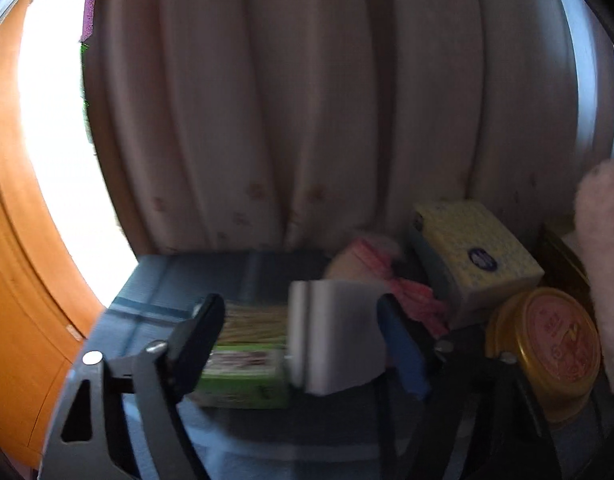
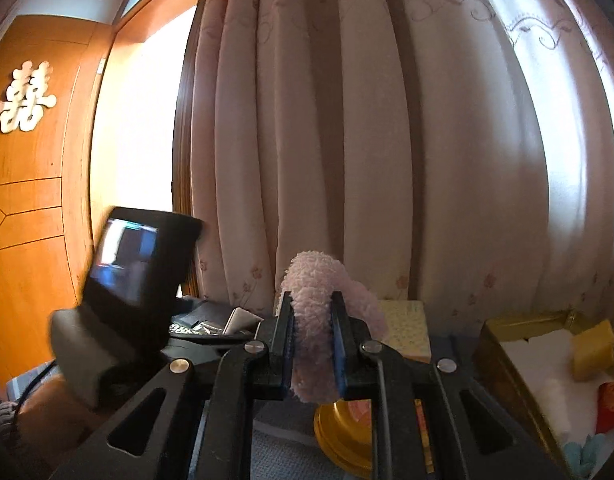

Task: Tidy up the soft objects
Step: 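Grasp the white block with the left gripper, then carry the pink puff and white block to the gold tray and release both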

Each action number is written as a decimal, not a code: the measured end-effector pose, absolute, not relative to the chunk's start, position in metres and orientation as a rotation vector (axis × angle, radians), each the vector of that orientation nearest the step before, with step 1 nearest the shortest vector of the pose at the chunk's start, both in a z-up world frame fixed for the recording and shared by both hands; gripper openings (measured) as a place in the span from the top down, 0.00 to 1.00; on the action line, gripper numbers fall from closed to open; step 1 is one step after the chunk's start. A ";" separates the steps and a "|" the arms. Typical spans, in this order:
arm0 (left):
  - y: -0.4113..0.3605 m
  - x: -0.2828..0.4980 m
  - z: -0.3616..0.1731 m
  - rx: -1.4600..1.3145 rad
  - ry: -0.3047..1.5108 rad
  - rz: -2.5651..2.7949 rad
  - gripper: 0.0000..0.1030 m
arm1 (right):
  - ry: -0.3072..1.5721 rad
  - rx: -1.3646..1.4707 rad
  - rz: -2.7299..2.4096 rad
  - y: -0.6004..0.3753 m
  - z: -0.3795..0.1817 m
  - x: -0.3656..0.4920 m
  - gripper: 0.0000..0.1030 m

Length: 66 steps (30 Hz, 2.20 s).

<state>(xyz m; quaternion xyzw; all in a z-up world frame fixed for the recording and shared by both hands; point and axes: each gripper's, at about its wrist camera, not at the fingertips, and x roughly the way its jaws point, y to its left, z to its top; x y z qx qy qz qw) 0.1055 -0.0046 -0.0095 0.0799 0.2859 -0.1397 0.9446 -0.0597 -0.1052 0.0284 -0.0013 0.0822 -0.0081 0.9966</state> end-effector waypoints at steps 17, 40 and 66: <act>0.038 0.044 0.013 -0.055 0.341 -0.221 0.66 | 0.131 -0.004 -0.076 -0.104 0.020 -0.055 0.83; -0.004 0.005 0.013 0.033 0.330 -0.162 0.66 | 0.047 -0.028 -0.226 -0.139 0.025 -0.088 0.83; -0.084 -0.025 0.014 0.001 0.373 -0.381 0.66 | 0.004 -0.054 -0.399 -0.208 0.029 -0.146 0.83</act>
